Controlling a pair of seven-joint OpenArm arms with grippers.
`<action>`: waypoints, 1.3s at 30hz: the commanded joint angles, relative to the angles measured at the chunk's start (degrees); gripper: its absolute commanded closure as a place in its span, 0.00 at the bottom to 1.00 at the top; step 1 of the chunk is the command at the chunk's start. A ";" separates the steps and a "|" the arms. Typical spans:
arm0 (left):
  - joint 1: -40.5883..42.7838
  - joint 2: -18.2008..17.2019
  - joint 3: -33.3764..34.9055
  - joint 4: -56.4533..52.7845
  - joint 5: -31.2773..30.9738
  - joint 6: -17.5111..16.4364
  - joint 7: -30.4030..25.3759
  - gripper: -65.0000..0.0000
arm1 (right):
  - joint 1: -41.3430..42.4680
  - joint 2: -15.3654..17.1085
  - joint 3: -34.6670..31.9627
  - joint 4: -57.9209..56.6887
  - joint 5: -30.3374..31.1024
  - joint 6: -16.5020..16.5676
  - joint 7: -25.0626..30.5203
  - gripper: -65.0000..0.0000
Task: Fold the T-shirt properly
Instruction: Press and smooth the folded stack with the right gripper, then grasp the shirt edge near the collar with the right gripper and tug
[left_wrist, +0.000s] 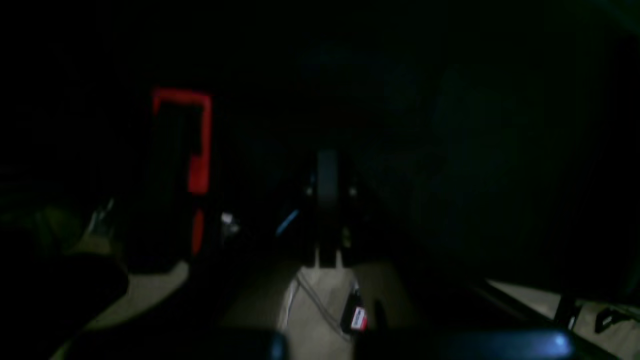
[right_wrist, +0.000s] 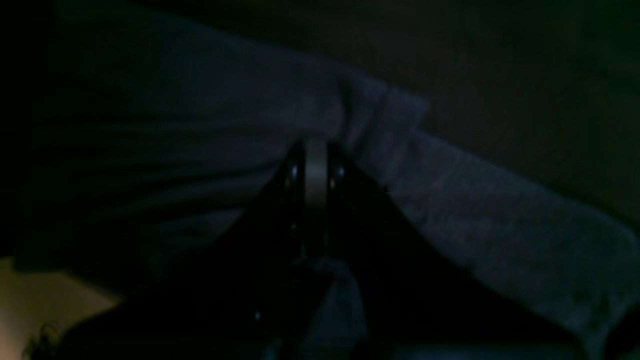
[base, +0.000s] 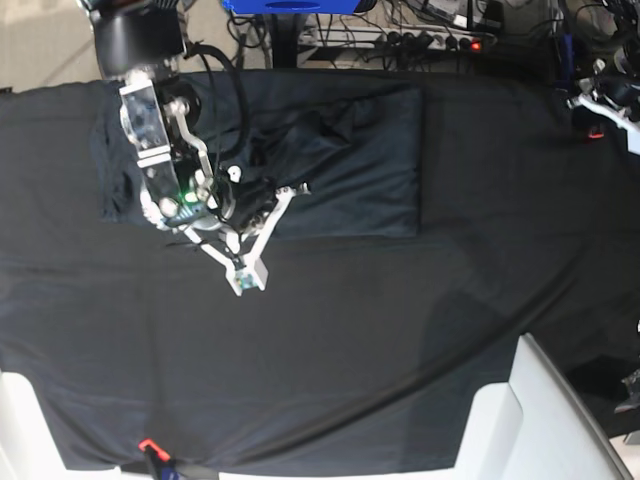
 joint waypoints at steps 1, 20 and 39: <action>0.01 -1.29 -0.49 0.90 -0.89 -0.44 -0.98 1.00 | 0.18 -0.18 -0.09 2.17 0.43 0.39 -0.55 1.00; -3.51 -0.85 -0.93 1.25 12.30 -3.07 -0.98 1.00 | -11.95 3.25 -19.61 4.37 0.08 -8.41 3.41 0.52; -3.42 -0.77 -0.84 0.90 12.30 -3.07 -0.98 1.00 | -8.96 5.45 -25.67 0.85 0.16 -16.05 9.21 0.48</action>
